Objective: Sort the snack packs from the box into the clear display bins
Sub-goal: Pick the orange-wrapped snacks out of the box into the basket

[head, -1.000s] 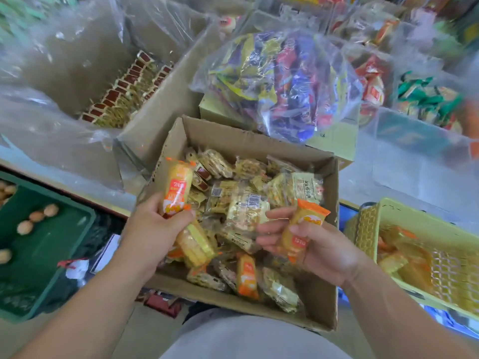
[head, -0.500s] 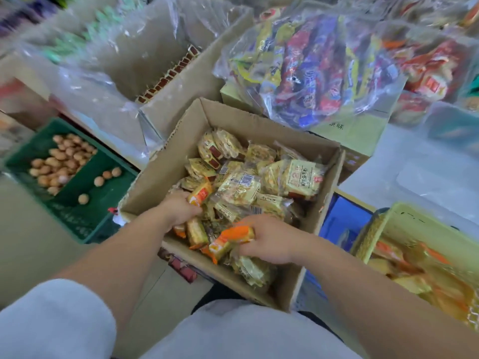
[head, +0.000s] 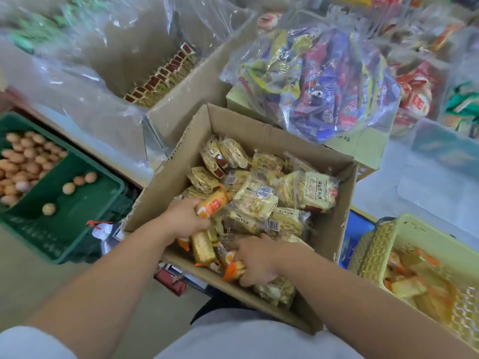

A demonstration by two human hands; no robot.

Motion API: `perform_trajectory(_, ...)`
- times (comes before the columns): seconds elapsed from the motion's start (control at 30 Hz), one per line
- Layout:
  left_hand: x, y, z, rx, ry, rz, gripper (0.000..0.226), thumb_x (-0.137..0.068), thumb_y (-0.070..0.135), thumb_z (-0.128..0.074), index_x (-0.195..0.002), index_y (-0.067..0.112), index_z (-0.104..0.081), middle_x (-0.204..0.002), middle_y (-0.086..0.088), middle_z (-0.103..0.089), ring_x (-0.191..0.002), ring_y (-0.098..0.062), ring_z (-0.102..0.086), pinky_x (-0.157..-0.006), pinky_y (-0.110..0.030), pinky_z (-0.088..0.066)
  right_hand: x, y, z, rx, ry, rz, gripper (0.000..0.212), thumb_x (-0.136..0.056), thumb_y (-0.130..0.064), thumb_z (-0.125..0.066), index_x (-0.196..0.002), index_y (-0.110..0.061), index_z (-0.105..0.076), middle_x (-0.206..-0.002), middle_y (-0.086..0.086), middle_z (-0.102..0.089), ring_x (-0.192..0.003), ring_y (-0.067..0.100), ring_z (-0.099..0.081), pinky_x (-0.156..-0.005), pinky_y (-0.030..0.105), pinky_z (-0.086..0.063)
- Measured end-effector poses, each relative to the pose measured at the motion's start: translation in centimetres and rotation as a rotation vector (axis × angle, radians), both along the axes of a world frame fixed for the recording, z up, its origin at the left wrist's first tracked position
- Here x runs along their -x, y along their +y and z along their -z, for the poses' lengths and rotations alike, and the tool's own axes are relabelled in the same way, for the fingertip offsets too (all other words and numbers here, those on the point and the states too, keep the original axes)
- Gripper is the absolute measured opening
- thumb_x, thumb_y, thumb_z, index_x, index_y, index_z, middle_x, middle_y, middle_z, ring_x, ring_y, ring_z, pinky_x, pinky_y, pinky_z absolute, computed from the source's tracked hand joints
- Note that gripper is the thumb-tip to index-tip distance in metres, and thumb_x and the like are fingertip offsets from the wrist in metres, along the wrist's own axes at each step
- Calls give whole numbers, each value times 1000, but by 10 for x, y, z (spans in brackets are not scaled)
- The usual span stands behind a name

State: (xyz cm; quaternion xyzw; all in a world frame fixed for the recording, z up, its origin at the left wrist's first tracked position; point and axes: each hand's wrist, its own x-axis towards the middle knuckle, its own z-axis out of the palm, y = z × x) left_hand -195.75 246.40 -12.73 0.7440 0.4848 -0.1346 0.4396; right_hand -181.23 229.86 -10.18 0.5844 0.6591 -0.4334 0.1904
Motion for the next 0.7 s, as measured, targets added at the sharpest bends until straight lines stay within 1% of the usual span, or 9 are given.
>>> perform_trajectory(0.1, -3, 1, 4, 30, -5, 32, 16, -77, 25, -77, -87, 24, -64, -81, -2, -69, -74, -20, -65, -62, -29, -48, -3, -4, -8, -49, 28, 161, 44, -86, -44, -61, -123, -20, -64, -126, 9, -42, -113, 33, -52, -99, 45, -47)
perform_trajectory(0.2, -7, -3, 3, 27, -43, 51, 13, -76, 26, -75, -84, 25, -64, -75, 2, -68, -69, -16, -63, -56, -27, -42, -7, -17, -25, -105, 199, 457, 15, -80, -39, -62, -88, -27, -64, -120, 3, -43, -100, 23, -55, -91, 37, -48)
perform_trajectory(0.3, -5, -6, -2, 84, -128, 19, 15, -74, 21, -74, -86, 19, -65, -69, 2, -61, -63, -17, -57, -59, -29, -42, -16, -38, -51, -146, 380, 831, 37, -70, -36, -61, -103, -23, -68, -122, -2, -52, -91, 18, -61, -76, 34, -49)
perform_trajectory(0.37, 0, -5, -9, 115, -211, -55, 18, -72, 20, -73, -88, 19, -66, -65, 5, -58, -62, -16, -55, -60, -30, -43, -26, -61, -69, -182, 631, 1054, 47, -68, -26, -60, -113, -22, -69, -98, -8, -64, -73, 12, -63, -62, 30, -48)
perform_trajectory(0.43, 5, -6, -22, 139, -290, -124, 16, -68, 26, -73, -82, 30, -66, -61, 8, -59, -62, -16, -59, -59, -30, -47, -41, -90, -85, -250, 838, 1218, 50, -67, -17, -58, -115, -19, -72, -74, -9, -58, -60, 12, -52, -58, 25, -42)
perform_trajectory(0.5, 8, -9, -37, 176, -377, -205, 24, -62, 34, -75, -85, 36, -68, -72, 3, -71, -70, -22, -69, -65, -40, -56, -58, -122, -96, -393, 932, 1361, 45, -69, -11, -58, -112, -14, -73, -62, 3, -46, -55, 20, -42, -56, 30, -39)
perform_trajectory(0.6, 7, -22, -60, 194, -481, -317, 42, -52, 45, -79, -93, 38, -71, -89, -3, -78, -85, -28, -76, -80, -53, -60, -90, -167, -96, -591, 890, 1590, 40, -73, -2, -52, -107, -7, -73, -59, 14, -35, -52, 24, -37, -49, 32, -38)
perform_trajectory(0.67, -2, -36, -77, 171, -534, -348, 45, -50, 49, -79, -93, 38, -72, -88, -2, -78, -83, -26, -75, -83, -55, -58, -113, -195, -88, -654, 806, 1723, 37, -78, 2, -49, -107, -5, -71, -60, 13, -35, -51, 21, -36, -48, 36, -32)
perform_trajectory(0.7, -6, -41, -87, 168, -570, -363, 45, -51, 49, -79, -93, 37, -72, -86, -1, -78, -81, -25, -74, -82, -55, -58, -122, -204, -83, -676, 748, 1777, 36, -83, 6, -47, -106, -5, -72, -61, 13, -39, -51, 21, -40, -48, 37, -34)
